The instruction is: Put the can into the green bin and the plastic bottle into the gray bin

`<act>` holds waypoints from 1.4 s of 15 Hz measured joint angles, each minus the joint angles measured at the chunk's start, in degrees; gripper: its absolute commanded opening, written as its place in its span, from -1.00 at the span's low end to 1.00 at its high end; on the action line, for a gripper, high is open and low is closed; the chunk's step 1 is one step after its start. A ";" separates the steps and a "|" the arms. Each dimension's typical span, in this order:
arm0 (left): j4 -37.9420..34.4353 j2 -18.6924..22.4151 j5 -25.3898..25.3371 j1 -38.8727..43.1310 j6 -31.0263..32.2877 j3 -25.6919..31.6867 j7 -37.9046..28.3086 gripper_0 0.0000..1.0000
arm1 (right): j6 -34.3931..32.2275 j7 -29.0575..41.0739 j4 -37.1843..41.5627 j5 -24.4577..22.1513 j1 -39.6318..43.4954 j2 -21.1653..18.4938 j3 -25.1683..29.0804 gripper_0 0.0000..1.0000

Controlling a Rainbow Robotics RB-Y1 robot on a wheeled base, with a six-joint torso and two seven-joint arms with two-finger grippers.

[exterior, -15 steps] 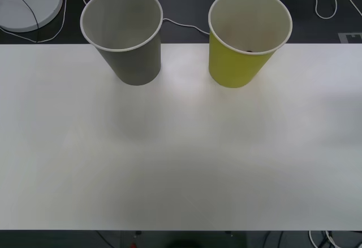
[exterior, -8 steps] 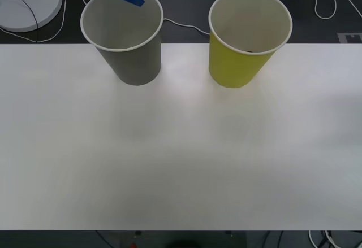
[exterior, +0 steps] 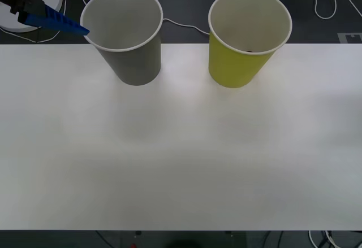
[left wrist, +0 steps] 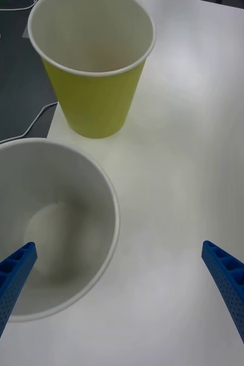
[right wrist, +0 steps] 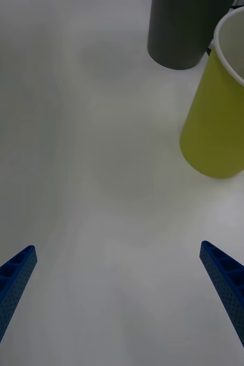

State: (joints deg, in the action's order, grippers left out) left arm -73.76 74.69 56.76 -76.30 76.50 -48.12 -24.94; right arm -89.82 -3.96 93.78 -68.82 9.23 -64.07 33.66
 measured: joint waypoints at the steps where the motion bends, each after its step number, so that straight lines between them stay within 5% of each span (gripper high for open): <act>1: -1.00 0.99 0.06 2.43 0.66 2.23 0.99 1.00 | 0.00 0.00 0.00 0.00 0.00 0.00 0.00 1.00; 8: -15.58 2.66 10.60 27.84 5.01 30.45 1.73 1.00 | 0.00 0.00 0.00 0.00 0.00 0.00 0.00 1.00; 13: -25.72 2.40 12.37 47.58 5.14 46.97 4.87 1.00 | 0.00 0.00 0.00 0.00 0.00 0.00 0.00 1.00; 21: -26.64 -1.86 14.93 61.61 6.46 55.60 18.90 1.00 | 0.00 0.00 0.00 0.00 0.00 0.00 0.00 1.00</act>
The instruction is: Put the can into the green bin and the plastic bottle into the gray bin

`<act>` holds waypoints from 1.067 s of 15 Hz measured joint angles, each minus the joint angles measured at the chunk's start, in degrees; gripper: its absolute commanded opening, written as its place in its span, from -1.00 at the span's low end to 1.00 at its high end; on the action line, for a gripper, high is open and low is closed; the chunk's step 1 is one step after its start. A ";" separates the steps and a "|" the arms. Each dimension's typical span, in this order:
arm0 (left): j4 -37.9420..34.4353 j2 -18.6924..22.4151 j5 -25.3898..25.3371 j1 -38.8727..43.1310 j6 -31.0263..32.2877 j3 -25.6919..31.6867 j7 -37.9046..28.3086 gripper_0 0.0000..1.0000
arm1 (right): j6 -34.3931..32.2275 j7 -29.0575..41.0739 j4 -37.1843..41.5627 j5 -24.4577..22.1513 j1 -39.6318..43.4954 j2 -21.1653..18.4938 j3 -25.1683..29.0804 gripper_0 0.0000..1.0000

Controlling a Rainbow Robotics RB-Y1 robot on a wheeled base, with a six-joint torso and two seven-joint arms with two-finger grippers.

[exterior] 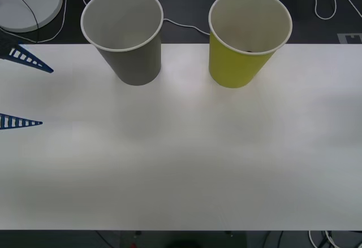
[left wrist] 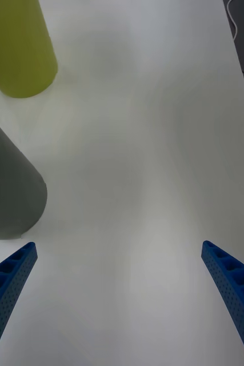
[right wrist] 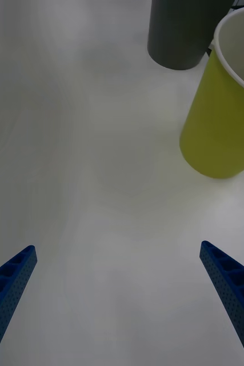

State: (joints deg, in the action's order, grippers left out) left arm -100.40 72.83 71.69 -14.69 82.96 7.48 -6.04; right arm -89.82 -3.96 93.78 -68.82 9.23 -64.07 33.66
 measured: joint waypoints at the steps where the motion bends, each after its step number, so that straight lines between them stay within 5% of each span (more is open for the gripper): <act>1: -0.01 -0.71 0.65 1.16 0.22 1.00 0.16 1.00 | 0.00 0.00 0.00 0.00 0.00 0.00 0.00 1.00; 9: -3.60 -9.22 6.98 7.65 3.79 9.03 2.41 1.00 | 0.00 0.00 0.00 0.00 0.00 0.00 0.00 1.00; 16: -4.17 -10.25 7.06 7.67 5.01 9.24 4.12 1.00 | 0.00 0.00 0.00 0.00 0.00 0.00 0.00 1.00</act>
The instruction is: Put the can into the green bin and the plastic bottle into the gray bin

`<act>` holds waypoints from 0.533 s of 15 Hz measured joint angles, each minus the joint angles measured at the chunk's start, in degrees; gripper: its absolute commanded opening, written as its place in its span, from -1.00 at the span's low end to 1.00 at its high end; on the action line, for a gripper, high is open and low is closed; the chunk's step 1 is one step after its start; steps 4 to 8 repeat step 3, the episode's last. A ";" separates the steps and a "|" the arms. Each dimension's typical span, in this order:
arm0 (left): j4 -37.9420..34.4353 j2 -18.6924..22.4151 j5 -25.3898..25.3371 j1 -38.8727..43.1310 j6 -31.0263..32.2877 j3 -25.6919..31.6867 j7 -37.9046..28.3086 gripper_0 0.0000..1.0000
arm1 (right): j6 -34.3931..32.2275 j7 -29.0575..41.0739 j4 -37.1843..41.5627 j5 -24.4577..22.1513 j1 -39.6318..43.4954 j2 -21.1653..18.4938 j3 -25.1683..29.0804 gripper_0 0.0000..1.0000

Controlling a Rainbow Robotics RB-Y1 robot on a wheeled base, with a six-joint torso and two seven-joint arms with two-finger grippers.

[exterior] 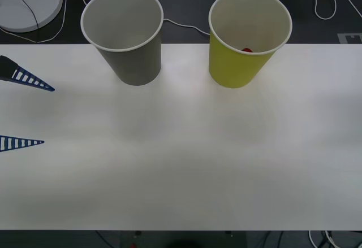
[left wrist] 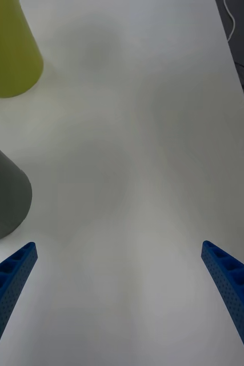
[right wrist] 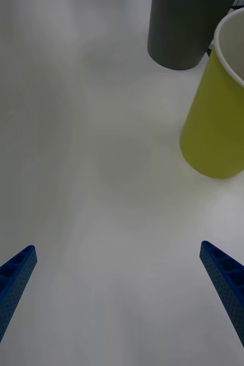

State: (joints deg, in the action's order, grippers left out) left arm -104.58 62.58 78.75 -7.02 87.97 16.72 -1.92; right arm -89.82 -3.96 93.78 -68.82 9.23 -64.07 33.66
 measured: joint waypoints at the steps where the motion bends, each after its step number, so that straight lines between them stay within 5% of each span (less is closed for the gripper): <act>1: -0.01 0.00 0.00 0.00 0.04 0.00 0.09 1.00 | 0.00 0.00 0.00 0.00 0.00 0.00 0.00 1.00; 8: -0.01 0.00 0.00 0.00 0.10 0.00 0.23 1.00 | 0.00 0.00 0.00 0.00 0.00 0.00 0.00 1.00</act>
